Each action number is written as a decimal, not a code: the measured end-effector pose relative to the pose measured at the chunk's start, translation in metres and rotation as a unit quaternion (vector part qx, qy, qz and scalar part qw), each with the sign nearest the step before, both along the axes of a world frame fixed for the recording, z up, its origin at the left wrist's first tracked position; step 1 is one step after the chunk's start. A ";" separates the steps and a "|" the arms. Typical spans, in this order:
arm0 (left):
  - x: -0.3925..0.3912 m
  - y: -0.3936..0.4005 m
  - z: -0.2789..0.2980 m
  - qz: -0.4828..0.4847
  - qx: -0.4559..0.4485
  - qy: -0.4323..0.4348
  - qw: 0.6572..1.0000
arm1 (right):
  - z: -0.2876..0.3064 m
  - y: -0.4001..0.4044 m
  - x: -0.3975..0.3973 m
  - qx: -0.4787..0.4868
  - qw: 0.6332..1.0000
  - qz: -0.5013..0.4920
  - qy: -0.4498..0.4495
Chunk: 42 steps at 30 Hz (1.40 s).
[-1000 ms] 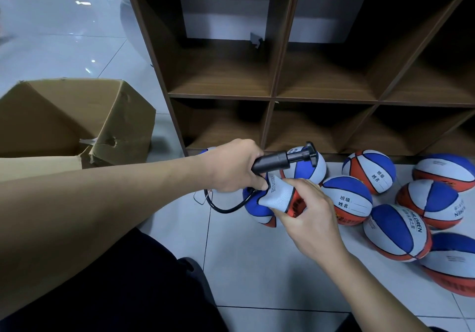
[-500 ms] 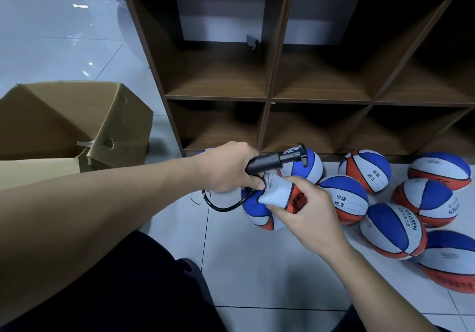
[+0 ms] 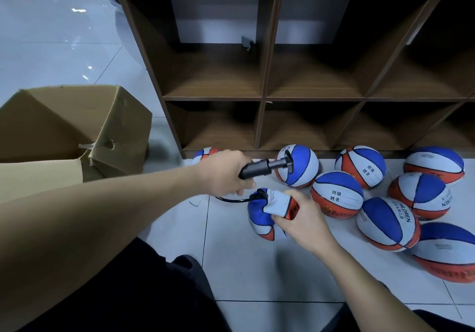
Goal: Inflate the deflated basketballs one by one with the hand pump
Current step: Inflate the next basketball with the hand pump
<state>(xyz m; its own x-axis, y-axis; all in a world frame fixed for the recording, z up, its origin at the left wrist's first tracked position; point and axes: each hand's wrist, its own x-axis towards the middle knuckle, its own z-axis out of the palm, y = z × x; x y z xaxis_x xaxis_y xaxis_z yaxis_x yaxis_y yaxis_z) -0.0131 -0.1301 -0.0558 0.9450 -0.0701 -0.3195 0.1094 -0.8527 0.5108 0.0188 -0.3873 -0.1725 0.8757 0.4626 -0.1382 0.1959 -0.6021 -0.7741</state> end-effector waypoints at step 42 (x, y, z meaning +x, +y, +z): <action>-0.004 -0.041 -0.081 -0.099 0.196 -0.040 0.975 | 0.029 -0.007 -0.019 0.013 0.990 -0.102 0.097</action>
<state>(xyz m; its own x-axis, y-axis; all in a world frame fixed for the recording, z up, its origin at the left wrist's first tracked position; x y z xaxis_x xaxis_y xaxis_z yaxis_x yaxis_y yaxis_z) -0.0169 -0.1710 -0.1371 0.9487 -0.1405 -0.2832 -0.1037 -0.9845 0.1412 0.0000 -0.3939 -0.1433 0.9098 0.2844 -0.3024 -0.0810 -0.5929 -0.8012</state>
